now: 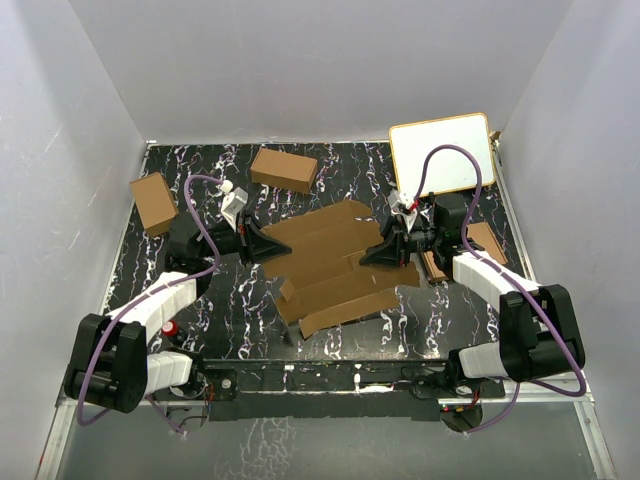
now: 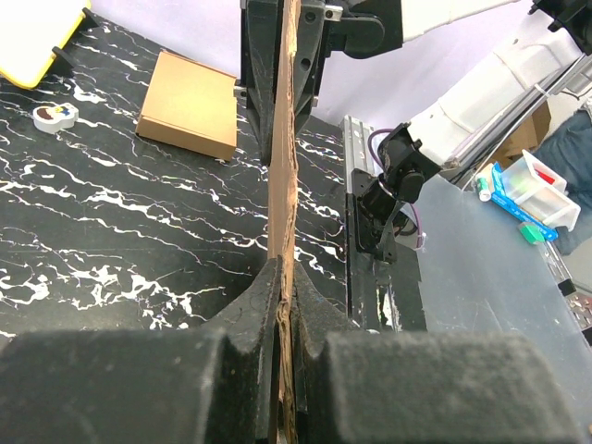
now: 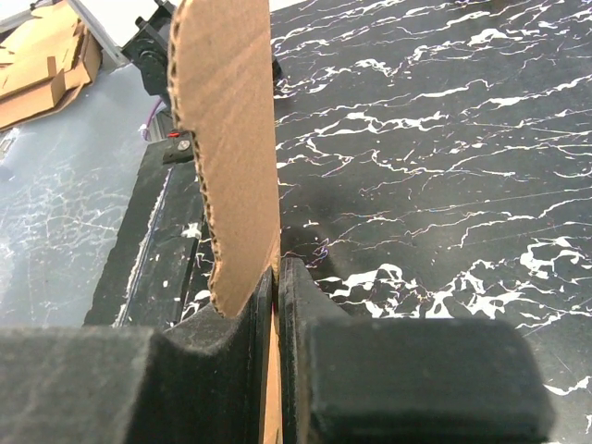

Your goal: Fold the paper box

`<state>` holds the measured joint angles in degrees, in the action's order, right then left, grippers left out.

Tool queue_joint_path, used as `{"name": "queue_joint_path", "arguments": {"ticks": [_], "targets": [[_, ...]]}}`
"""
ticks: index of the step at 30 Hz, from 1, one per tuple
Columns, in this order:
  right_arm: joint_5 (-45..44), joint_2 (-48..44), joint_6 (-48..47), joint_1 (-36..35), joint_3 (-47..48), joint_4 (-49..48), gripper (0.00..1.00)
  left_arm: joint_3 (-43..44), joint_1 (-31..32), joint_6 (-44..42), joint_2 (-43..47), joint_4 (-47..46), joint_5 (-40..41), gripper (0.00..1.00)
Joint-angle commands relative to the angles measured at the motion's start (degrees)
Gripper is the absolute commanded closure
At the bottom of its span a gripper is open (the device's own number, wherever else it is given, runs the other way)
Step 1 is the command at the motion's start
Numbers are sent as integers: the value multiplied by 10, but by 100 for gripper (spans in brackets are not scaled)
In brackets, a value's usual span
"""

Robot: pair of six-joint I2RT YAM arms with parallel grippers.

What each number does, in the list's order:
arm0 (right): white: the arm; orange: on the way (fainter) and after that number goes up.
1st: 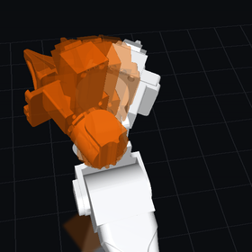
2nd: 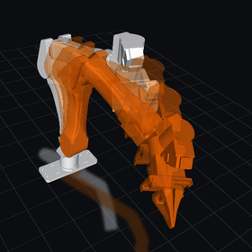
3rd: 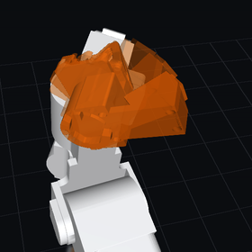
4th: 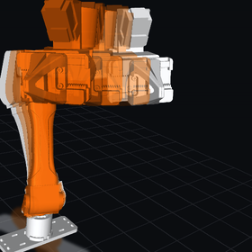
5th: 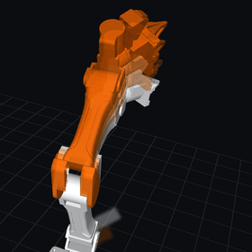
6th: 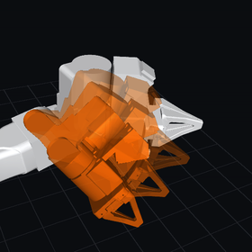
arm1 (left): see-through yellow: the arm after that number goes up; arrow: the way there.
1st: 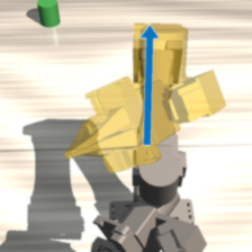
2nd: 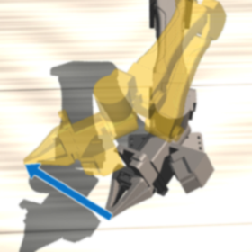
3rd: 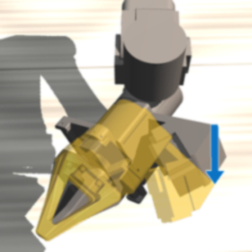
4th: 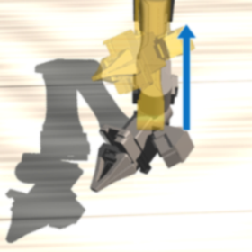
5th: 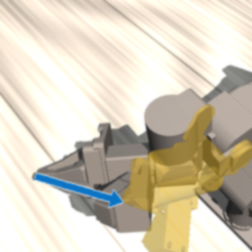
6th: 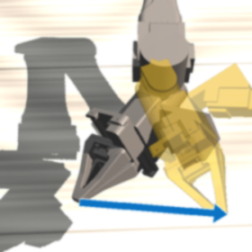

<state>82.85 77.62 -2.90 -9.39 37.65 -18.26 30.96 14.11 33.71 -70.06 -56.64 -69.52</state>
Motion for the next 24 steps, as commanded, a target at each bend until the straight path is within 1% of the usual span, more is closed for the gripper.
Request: {"name": "queue_joint_path", "arguments": {"ticks": [1, 6, 7, 8, 9, 10, 11, 13, 14, 15, 16, 18, 20, 21, 24], "targets": [[25, -3, -26, -4, 8, -32, 92, -3, 5, 2, 3, -24, -12, 100], [14, -5, -61, -1, 22, 18, 92, -2, 4, -5, 5, -12, -4, 100], [10, -6, -69, 3, 24, 28, 90, -1, 4, -8, 6, -8, 1, 100], [8, -9, -75, 10, 26, 36, 78, 0, 4, -13, 8, -1, 6, 100], [9, -13, -80, 22, 29, 42, 62, 1, 3, -19, 12, 8, 12, 100], [11, -18, -83, 38, 32, 50, 52, 2, 3, -29, 17, 21, 22, 100], [17, -25, -90, 56, 36, 62, 45, 3, 2, -46, 23, 46, 35, 100], [31, -45, -119, 101, 52, 104, 36, 12, -2, -93, 41, 111, 66, 100], [36, -57, -139, 130, 58, 131, 34, 16, -5, -122, 50, 143, 82, 100], [41, -69, -158, 154, 63, 154, 33, 19, -8, -134, 58, 162, 94, 100], [42, -79, -180, 176, 67, 175, 32, 19, -12, -135, 66, 165, 101, 100], [29, -95, -194, 208, 70, 198, 32, 12, -21, -124, 73, 152, 118, 100], [-4, -100, -178, 230, 67, 198, 32, 11, -32, -111, 76, 142, 119, 100], [-25, -100, -157, 238, 62, 183, 32, 11, -38, -103, 77, 137, 120, 100], [-109, -101, -56, 257, 32, 94, 32, 4, -60, -64, 79, 98, 121, 100]]}}
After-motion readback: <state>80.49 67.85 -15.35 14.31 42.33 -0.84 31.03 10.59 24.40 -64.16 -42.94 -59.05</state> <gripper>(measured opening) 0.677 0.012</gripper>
